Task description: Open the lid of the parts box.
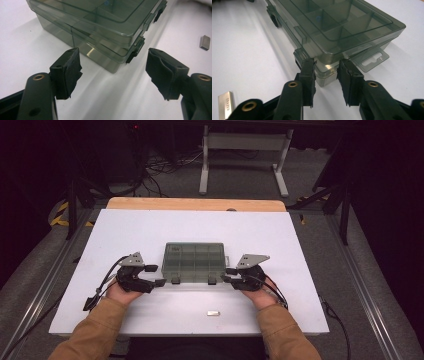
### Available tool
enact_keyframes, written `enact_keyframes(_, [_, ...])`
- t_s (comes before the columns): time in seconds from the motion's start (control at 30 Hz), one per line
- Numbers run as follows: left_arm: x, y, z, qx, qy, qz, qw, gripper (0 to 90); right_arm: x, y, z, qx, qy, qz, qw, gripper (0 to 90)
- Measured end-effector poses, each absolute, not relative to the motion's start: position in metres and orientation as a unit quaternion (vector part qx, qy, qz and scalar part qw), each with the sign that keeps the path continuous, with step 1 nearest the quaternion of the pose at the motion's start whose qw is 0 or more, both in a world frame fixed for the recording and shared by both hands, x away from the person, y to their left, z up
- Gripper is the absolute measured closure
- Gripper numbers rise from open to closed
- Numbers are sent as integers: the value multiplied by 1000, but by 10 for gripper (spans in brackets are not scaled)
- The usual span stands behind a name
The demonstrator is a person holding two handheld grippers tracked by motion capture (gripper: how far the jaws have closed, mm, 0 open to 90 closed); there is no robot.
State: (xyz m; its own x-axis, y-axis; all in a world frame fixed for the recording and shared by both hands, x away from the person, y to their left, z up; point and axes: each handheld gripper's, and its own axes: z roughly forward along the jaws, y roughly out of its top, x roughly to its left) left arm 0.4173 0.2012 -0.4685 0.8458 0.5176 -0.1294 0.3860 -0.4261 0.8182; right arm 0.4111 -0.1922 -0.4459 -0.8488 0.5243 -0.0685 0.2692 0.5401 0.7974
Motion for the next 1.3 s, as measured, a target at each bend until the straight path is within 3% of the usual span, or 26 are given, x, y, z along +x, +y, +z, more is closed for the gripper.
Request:
enact_keyframes(0.53, [409,210,-458,816,252,85,513,385,409,-193,-435,232,843,454,172,858])
enact_keyframes(0.87, [409,211,-455,806,246,74,533,625,410,-192,-431,236,833,467,180,868])
enact_keyframes(1.0, [409,208,-455,806,249,76,532,782,410,-192,-430,237,832,468,180,869])
enact_keyframes(1.3, [409,204,-455,799,268,90,530,887,410,-192,-431,236,833,468,179,868])
